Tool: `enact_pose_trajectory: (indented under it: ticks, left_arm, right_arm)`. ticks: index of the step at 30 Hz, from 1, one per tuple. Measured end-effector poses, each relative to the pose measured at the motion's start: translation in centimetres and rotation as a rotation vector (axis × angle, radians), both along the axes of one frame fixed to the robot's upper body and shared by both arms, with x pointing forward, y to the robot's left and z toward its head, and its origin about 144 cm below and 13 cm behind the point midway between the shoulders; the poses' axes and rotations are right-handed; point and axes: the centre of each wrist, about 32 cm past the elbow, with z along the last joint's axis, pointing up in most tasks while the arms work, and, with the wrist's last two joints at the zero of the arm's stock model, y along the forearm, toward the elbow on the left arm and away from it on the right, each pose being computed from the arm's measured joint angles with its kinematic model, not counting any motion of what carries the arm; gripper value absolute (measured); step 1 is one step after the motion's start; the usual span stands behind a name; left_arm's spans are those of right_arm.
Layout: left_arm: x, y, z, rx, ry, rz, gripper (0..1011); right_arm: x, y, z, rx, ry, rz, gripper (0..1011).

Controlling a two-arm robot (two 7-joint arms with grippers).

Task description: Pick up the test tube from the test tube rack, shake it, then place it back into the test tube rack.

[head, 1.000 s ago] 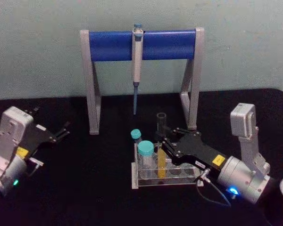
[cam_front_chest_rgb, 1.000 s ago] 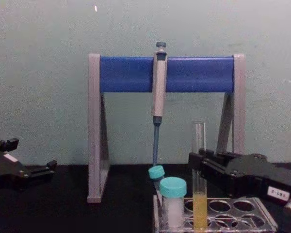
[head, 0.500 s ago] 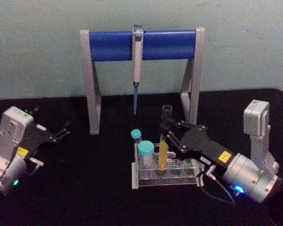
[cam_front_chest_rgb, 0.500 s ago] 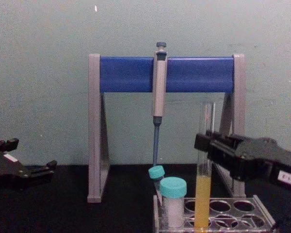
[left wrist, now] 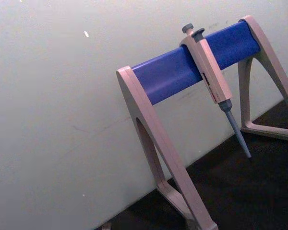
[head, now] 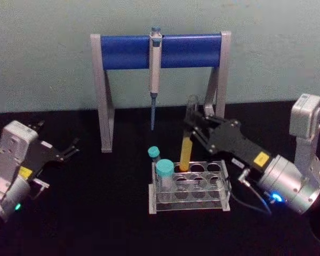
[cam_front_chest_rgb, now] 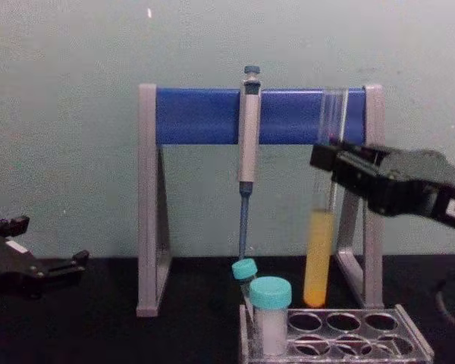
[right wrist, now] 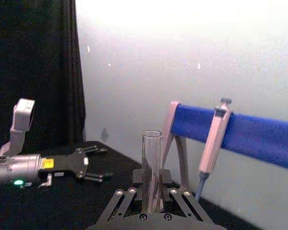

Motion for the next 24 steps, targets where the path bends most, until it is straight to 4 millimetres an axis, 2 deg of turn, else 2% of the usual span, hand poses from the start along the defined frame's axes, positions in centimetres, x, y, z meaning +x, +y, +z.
enact_pose_trajectory:
  ticks: [7, 17, 24]
  left_arm:
    - [0.0, 0.0, 0.0, 0.0, 0.0, 0.0, 1001]
    - [0.0, 0.0, 0.0, 0.0, 0.0, 0.0, 1001]
    - [0.0, 0.0, 0.0, 0.0, 0.0, 0.0, 1001]
  right_arm:
    - [1.1, -0.3, 1.1, -0.006, -0.042, -0.04, 229]
    - [2.4, -0.7, 1.2, -0.008, -0.038, -0.1, 229]
    - [2.6, -0.7, 1.1, -0.009, -0.028, -0.116, 228]
